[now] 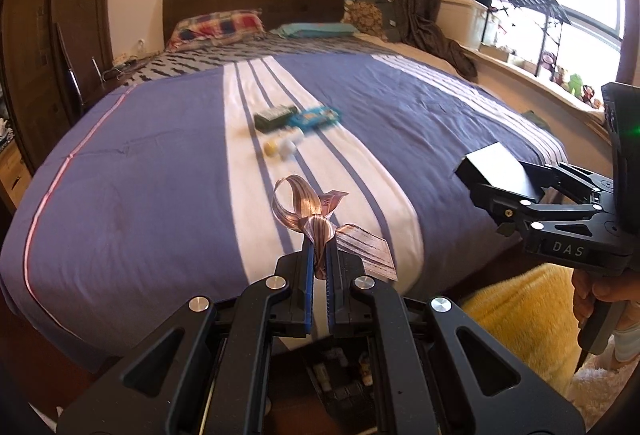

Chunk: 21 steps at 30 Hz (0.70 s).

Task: Collect trash
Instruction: 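Carry the ribbon and black box down over the bin with both tools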

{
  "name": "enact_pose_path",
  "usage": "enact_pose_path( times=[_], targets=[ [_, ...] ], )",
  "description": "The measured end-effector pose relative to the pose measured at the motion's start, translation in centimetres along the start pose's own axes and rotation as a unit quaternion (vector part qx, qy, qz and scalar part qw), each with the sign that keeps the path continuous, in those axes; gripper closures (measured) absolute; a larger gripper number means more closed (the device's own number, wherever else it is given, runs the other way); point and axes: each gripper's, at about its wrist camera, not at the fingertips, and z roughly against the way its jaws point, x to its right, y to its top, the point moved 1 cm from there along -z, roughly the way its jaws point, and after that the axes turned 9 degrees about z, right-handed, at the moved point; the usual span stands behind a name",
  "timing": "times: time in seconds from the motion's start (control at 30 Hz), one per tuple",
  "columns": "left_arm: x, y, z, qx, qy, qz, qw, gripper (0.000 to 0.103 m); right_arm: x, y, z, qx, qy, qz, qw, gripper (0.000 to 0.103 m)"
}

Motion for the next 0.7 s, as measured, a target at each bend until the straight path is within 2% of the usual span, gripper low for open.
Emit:
enact_pose_path(
  times=[0.33,0.7],
  targets=[
    [1.2,-6.0,-3.3,-0.078,-0.030,0.002,0.9965,0.099,-1.6,-5.7,-2.4,-0.065,0.027,-0.007,0.998,0.029],
    [0.3,-11.8,-9.1,-0.171,-0.042,0.031,0.9839,0.099,-3.1,-10.4,-6.0,-0.134,0.044,-0.011,0.990,0.029]
  ],
)
